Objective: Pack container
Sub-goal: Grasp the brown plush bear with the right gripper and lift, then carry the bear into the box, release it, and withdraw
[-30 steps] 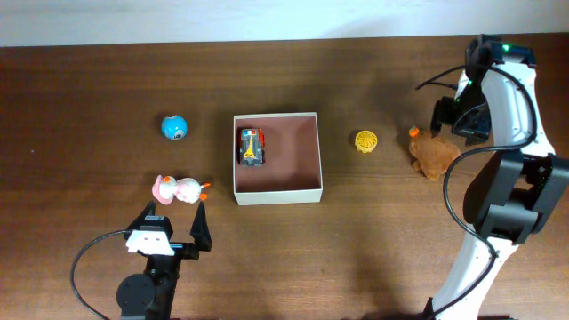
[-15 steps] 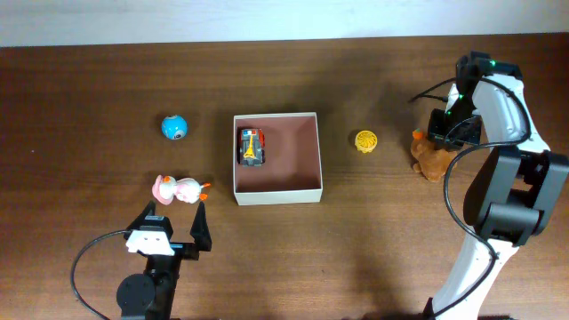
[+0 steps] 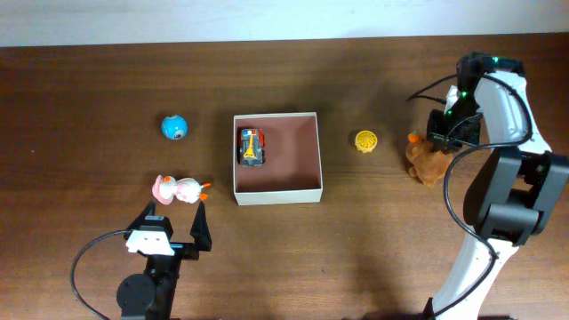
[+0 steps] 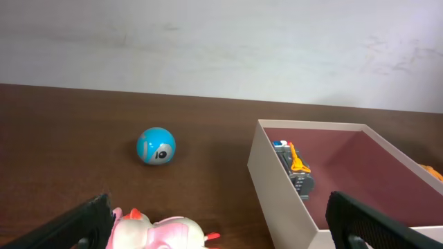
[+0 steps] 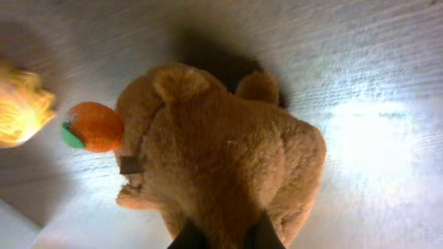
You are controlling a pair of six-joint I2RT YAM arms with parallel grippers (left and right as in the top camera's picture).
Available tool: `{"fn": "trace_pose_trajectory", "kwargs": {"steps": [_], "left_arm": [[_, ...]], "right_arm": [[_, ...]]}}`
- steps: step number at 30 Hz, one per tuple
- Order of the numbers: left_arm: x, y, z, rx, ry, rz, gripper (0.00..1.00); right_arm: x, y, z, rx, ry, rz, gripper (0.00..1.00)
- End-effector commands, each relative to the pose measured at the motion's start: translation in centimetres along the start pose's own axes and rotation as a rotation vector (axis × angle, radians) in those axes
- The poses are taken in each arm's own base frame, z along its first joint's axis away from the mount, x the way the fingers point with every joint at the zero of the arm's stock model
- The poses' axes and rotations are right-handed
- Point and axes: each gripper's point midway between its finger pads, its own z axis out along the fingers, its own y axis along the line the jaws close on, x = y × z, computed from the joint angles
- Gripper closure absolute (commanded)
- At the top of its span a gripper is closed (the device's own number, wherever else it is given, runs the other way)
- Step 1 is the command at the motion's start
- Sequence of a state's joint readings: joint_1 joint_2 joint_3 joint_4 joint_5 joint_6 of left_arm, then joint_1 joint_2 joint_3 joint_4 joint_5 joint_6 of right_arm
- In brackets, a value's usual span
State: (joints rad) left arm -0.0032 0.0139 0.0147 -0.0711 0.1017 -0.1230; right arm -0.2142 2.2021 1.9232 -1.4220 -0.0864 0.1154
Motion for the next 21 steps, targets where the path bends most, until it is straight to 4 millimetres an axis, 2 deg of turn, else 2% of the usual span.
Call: {"fn": "trace_pose_trajectory", "kwargs": {"steps": [1, 4, 7, 9, 11, 13, 21], "left_arm": [[0.1, 0.1, 0.0, 0.0, -0.002, 0.012, 0.0], [0.1, 0.1, 0.0, 0.0, -0.002, 0.012, 0.0], [0.1, 0.1, 0.0, 0.0, -0.002, 0.012, 0.0], [0.1, 0.1, 0.0, 0.0, -0.002, 0.012, 0.0], [0.1, 0.1, 0.0, 0.0, -0.002, 0.012, 0.0], [0.1, 0.1, 0.0, 0.0, -0.002, 0.012, 0.01], [0.1, 0.1, 0.0, 0.0, -0.002, 0.012, 0.01]], "right_arm": [[-0.8, 2.5, -5.0, -0.085, -0.104, -0.087, 0.95], [-0.2, 4.4, -8.8, -0.136, -0.149, -0.159, 0.94], [1.3, 7.4, -12.5, -0.235, -0.188, -0.261, 0.93], [2.0, 10.3, -14.7, -0.327, -0.233, -0.327, 0.93], [3.7, 13.8, -16.5, -0.435, -0.258, -0.42, 0.93], [5.1, 16.4, -17.2, -0.493, -0.261, -0.497, 0.92], [9.8, 26.3, -17.1, -0.609, -0.245, -0.737, 0.92]]}}
